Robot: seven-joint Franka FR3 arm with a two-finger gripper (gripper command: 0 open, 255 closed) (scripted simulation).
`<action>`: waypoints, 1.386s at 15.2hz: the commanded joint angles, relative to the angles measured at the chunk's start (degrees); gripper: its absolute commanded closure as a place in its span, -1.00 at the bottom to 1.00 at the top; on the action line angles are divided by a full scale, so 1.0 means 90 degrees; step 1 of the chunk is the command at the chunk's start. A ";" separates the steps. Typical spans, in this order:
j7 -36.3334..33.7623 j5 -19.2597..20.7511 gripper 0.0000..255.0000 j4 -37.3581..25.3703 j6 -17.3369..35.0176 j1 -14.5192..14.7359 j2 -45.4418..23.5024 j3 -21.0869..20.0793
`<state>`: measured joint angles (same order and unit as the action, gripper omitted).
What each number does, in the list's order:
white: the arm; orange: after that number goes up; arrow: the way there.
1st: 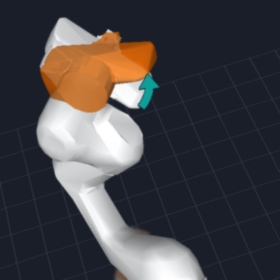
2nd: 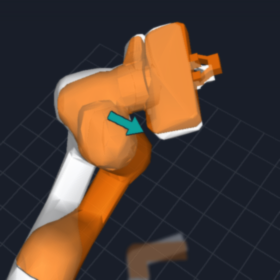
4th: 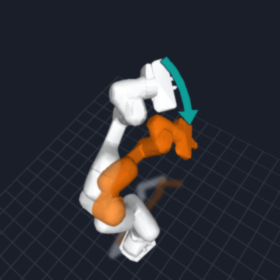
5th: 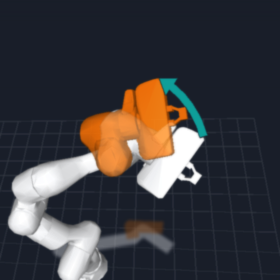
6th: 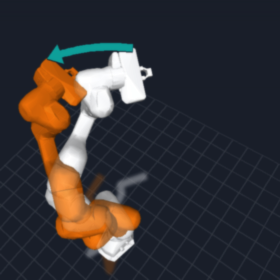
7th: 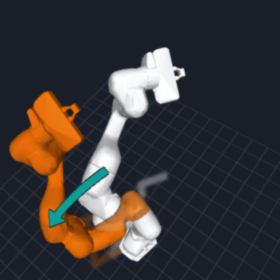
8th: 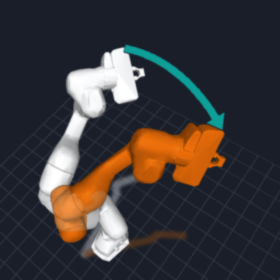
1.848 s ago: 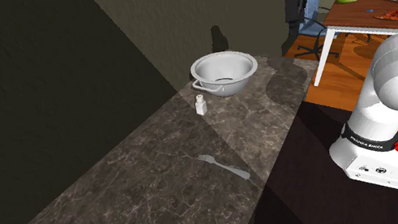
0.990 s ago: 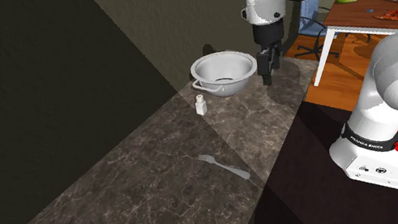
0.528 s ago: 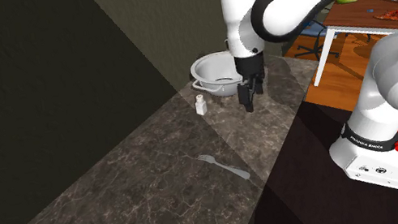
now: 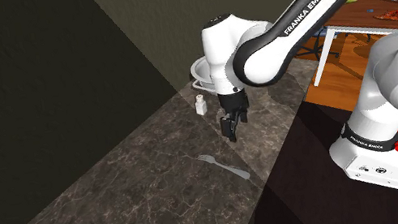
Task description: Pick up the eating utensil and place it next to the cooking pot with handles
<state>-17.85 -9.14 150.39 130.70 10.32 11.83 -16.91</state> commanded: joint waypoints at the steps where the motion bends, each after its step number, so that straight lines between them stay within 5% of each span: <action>1: -0.0240 0.0079 -1.00 -0.0180 0.0426 0.0030 -0.0577 -0.0144; 7: -0.1084 0.0643 -1.00 -0.0893 0.1376 0.0232 -0.2219 -0.0348; 15: -0.1305 0.0949 -1.00 -0.0809 0.2068 0.0347 -0.2851 -0.0228; 21: -0.1305 0.0948 -1.00 -0.0809 0.2068 0.0348 -0.2851 -0.0227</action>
<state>-29.59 -0.61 143.12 149.30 13.45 -13.81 -18.96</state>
